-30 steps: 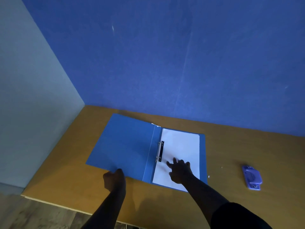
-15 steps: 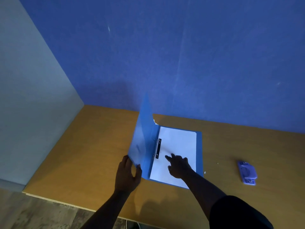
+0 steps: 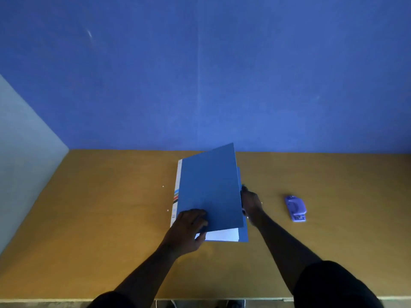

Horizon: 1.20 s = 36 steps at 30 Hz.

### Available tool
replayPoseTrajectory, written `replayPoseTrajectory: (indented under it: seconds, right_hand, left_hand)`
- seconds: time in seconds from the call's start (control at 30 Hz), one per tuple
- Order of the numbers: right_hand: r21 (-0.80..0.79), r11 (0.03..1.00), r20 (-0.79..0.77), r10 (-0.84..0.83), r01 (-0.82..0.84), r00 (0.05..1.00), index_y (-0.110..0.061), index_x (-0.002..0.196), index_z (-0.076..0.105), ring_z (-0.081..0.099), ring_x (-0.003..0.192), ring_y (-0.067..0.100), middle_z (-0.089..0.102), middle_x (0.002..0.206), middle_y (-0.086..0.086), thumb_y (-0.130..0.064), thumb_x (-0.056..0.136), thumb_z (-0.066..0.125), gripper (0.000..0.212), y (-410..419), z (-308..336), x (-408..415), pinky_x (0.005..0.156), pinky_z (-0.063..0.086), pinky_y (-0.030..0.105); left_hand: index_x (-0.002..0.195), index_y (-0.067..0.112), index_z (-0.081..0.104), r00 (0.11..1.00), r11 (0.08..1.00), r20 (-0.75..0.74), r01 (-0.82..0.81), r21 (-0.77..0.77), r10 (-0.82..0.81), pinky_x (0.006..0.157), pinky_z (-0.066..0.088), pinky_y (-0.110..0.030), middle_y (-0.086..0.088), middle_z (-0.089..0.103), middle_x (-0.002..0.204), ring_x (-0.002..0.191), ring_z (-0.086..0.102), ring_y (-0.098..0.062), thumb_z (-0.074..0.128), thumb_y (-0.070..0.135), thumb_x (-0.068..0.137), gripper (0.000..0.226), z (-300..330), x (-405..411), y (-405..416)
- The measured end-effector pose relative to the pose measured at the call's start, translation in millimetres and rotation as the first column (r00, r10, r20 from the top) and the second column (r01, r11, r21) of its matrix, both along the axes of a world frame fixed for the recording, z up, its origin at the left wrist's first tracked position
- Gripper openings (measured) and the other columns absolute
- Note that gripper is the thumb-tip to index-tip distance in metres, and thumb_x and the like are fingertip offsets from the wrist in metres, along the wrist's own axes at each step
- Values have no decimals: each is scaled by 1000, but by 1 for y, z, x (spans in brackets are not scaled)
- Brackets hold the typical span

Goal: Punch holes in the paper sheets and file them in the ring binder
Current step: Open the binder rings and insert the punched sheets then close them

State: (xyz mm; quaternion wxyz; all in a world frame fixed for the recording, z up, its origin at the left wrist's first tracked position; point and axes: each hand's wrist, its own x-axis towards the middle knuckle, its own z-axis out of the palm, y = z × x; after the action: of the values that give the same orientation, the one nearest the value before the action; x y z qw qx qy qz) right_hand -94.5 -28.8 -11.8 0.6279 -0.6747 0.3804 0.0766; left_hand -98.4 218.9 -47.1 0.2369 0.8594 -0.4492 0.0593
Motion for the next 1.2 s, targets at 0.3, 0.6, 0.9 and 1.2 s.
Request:
replayPoseTrajectory:
  seconds: [0.3, 0.6, 0.9, 1.2]
  right_hand:
    - [-245, 946, -136, 182, -212, 974, -11, 103, 71, 69, 85, 24, 73, 104, 12, -24, 84, 64, 24, -22, -30, -28, 71, 55, 35]
    - [-435, 797, -269, 328, -418, 906, -8, 130, 47, 66, 98, 28, 67, 116, 14, -23, 79, 72, 59, -19, -50, -36, 72, 51, 28]
    - [-484, 793, -338, 221, -370, 915, -2, 127, 47, 59, 105, 32, 56, 120, 17, -25, 77, 76, 62, -7, -64, -40, 78, 51, 34]
    - [-418, 852, -369, 159, -316, 916, -3, 94, 69, 58, 78, 24, 66, 89, 9, -29, 84, 63, 28, -24, -65, -33, 65, 41, 27]
  left_hand:
    - [105, 27, 57, 997, 950, -55, 73, 303, -59, 87, 55, -40, 3, 60, 120, 111, 61, -17, 79, 48, 64, 51, -22, -2, -27]
    - [142, 35, 38, 900, 867, -185, -298, 400, 395, 110, 33, -51, -6, 20, 157, 146, 21, -26, 49, 72, 76, 77, -9, 13, -8]
    - [136, 4, 39, 339, 672, -642, -634, 383, 687, 74, 50, -28, -16, 57, 126, 102, 57, -25, 74, 33, 80, 72, -5, 21, -13]
    - [122, 1, 53, 321, 631, -600, -652, 421, 733, 70, 42, -23, -13, 65, 118, 102, 62, -25, 80, 25, 75, 59, 3, 22, -18]
